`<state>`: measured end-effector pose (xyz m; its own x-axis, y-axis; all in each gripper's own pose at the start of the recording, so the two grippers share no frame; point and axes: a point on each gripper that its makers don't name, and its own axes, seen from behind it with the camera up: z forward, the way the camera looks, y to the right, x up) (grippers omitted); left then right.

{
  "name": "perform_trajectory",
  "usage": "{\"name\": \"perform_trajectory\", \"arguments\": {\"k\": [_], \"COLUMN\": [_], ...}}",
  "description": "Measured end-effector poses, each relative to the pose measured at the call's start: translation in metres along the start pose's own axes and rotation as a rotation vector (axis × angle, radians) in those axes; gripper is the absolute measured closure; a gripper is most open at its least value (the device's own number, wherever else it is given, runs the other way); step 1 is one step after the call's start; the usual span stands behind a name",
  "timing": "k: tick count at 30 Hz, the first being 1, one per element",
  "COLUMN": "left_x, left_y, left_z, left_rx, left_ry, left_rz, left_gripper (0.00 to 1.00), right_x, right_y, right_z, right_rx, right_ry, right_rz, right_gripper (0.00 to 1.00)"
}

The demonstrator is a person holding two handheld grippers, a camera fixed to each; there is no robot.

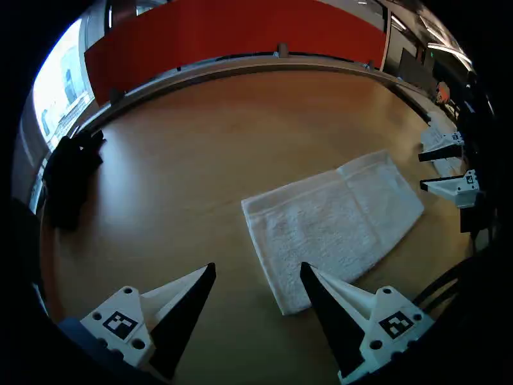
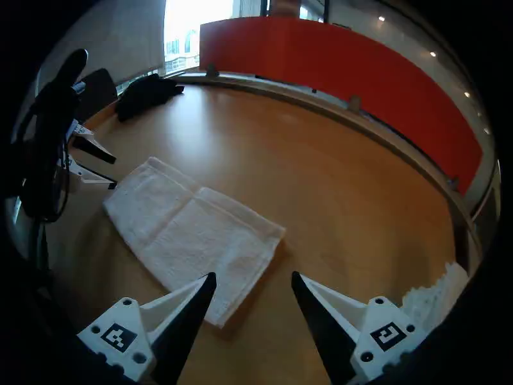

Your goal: Fold towel

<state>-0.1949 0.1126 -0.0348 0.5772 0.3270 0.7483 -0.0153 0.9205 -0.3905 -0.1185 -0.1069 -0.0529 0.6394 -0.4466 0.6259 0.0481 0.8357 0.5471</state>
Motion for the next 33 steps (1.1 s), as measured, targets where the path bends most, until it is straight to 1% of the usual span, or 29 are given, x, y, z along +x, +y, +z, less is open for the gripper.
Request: {"name": "perform_trajectory", "arguments": {"k": [6,9,12,18,21,27,30,33], "left_x": [-0.010,-0.014,-0.016,-0.020,-0.022,-0.031,-0.034,-0.037], "left_y": [0.005,0.007,0.007,0.002,-0.003,-0.012,-0.014,-0.016], "left_z": [-0.007,-0.009,-0.011,-0.017,-0.023,-0.035,-0.040,-0.044], "left_rx": [-0.003,-0.008,-0.005,0.012,0.025,0.050,0.057,0.063], "left_ry": [-0.002,-0.004,-0.004,0.002,0.009,0.016,0.020,0.019], "left_rz": [-0.021,-0.033,-0.039,-0.053,-0.070,-0.124,-0.147,-0.157], "left_gripper": [0.02,0.02,0.02,0.02,0.02,0.02,0.02,0.02], "right_x": [-0.009,-0.013,-0.016,-0.017,-0.018,-0.017,-0.017,-0.016], "right_y": [-0.006,-0.007,-0.007,-0.008,-0.010,-0.015,-0.017,-0.018], "right_z": [-0.010,-0.012,-0.012,-0.010,-0.009,-0.008,-0.007,-0.006], "right_rx": [0.001,0.007,0.012,0.034,0.048,0.079,0.091,0.101], "right_ry": [-0.002,-0.003,-0.007,-0.012,-0.017,-0.021,-0.029,-0.032], "right_rz": [0.006,0.009,0.010,-0.007,-0.020,-0.051,-0.062,-0.070], "right_gripper": [0.09,0.09,0.09,0.09,0.09,0.09,0.09,0.09]}}
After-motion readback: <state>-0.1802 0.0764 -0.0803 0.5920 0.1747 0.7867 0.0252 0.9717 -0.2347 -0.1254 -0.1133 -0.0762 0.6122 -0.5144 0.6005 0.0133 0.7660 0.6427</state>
